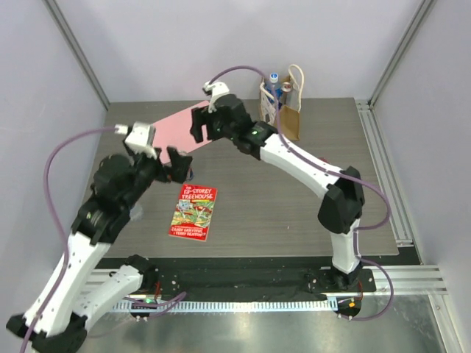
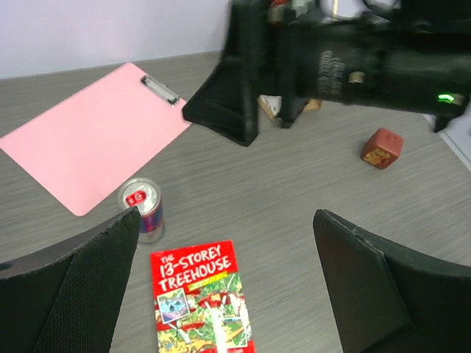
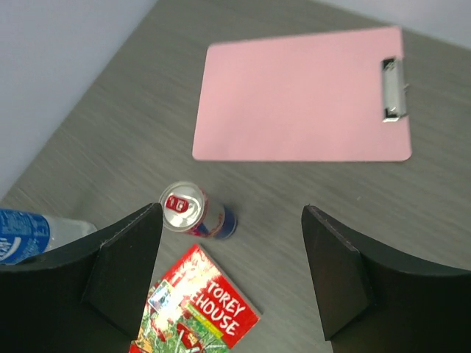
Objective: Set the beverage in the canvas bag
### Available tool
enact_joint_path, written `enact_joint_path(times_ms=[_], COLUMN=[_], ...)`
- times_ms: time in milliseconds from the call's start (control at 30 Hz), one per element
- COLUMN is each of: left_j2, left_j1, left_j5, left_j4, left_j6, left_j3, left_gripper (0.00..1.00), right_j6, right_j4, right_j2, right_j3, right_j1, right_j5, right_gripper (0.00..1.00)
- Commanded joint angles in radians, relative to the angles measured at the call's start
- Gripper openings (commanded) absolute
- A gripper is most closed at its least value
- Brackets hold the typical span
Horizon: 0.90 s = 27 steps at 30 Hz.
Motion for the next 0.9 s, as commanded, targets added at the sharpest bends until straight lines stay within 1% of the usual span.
enact_joint_path(times_ms=[0,33,100,167,233,367,433,700,867], left_j2=[-0.204,-0.268,-0.316,-0.355,-0.361,-0.378,-0.383,-0.392,-0.389], left_j1=[0.001,0.001,0.001,0.001,0.001,0.001,0.001,0.001,0.001], left_j5=[-0.05,-0.073,-0.128,-0.159,-0.197,-0.198,-0.202,-0.211,-0.214], left_j4=[0.179,0.188,0.228,0.254,0.241,0.257,0.256,0.259,0.257], left_j6=[0.057,0.059,0.059,0.059,0.047,0.04,0.039,0.04,0.042], left_j3=[-0.214,-0.236,-0.286,-0.315,-0.305,-0.314,-0.314,-0.32,-0.32], left_gripper=[1.0,1.0,1.0,1.0,1.0,1.0,1.0,1.0,1.0], right_j6=[-0.008,-0.008,-0.015,-0.03,-0.051,-0.073,-0.085,-0.108,-0.123], right_j4=[-0.045,-0.049,-0.069,-0.103,-0.129,-0.152,-0.152,-0.16,-0.166], right_j2=[0.089,0.106,0.166,0.209,0.263,0.307,0.332,0.405,0.465], right_j3=[0.114,0.131,0.185,0.225,0.28,0.311,0.323,0.377,0.427], right_j1=[0.07,0.077,0.1,0.117,0.139,0.157,0.163,0.17,0.177], right_j5=[0.059,0.059,0.036,0.056,0.073,0.073,0.097,0.1,0.151], right_gripper=[0.82,0.83,0.84,0.85,0.86,0.86,0.86,0.8,0.79])
